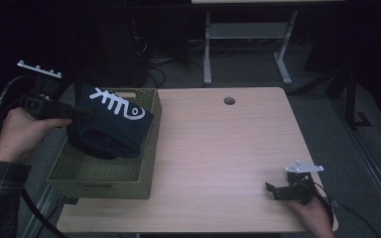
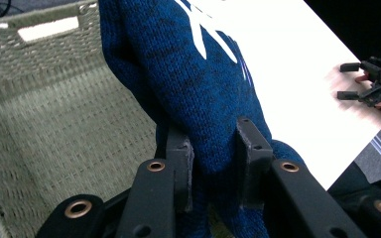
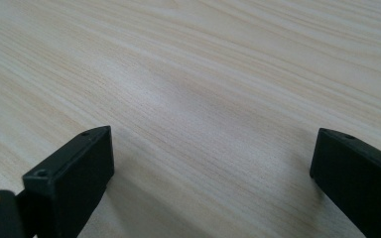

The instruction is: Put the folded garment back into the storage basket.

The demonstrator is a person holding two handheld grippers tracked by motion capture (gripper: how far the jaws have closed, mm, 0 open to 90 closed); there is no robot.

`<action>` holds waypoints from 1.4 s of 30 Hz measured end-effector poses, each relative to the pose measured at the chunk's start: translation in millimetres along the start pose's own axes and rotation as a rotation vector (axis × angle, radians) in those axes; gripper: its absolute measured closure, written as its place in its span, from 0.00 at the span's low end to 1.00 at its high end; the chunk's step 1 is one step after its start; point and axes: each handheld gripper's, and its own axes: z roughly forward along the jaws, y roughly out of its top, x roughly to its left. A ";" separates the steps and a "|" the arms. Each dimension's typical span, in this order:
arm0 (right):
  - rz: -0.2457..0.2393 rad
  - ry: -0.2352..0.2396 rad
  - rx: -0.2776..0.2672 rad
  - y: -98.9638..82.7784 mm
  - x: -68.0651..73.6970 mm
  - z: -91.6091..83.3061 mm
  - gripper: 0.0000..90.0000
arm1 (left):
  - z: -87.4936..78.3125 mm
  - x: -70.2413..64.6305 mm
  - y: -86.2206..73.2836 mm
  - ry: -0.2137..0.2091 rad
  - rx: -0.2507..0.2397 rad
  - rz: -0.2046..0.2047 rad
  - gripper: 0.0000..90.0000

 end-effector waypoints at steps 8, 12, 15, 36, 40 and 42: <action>0.001 -0.001 0.001 0.1 -0.2 -0.1 0.03 | 12.6 17.0 -16.3 -0.011 0.001 -0.044 0.80; 0.006 -0.004 0.000 0.0 -0.3 0.0 0.03 | 15.9 24.2 -22.9 -0.009 0.001 -0.062 0.80; 0.007 -0.005 -0.001 0.0 -0.3 0.0 0.03 | 16.9 30.0 -27.9 -0.007 -0.007 -0.081 0.80; 0.006 -0.006 0.000 0.0 -0.4 0.0 0.03 | 46.6 43.6 -45.4 -0.030 0.026 -0.125 0.80; 0.005 -0.006 0.000 0.0 -0.4 0.0 0.03 | 53.6 46.2 -47.7 -0.039 0.036 -0.129 0.80; 0.006 -0.006 0.000 0.0 -0.4 0.0 0.03 | 56.6 47.8 -48.2 -0.040 0.037 -0.134 0.80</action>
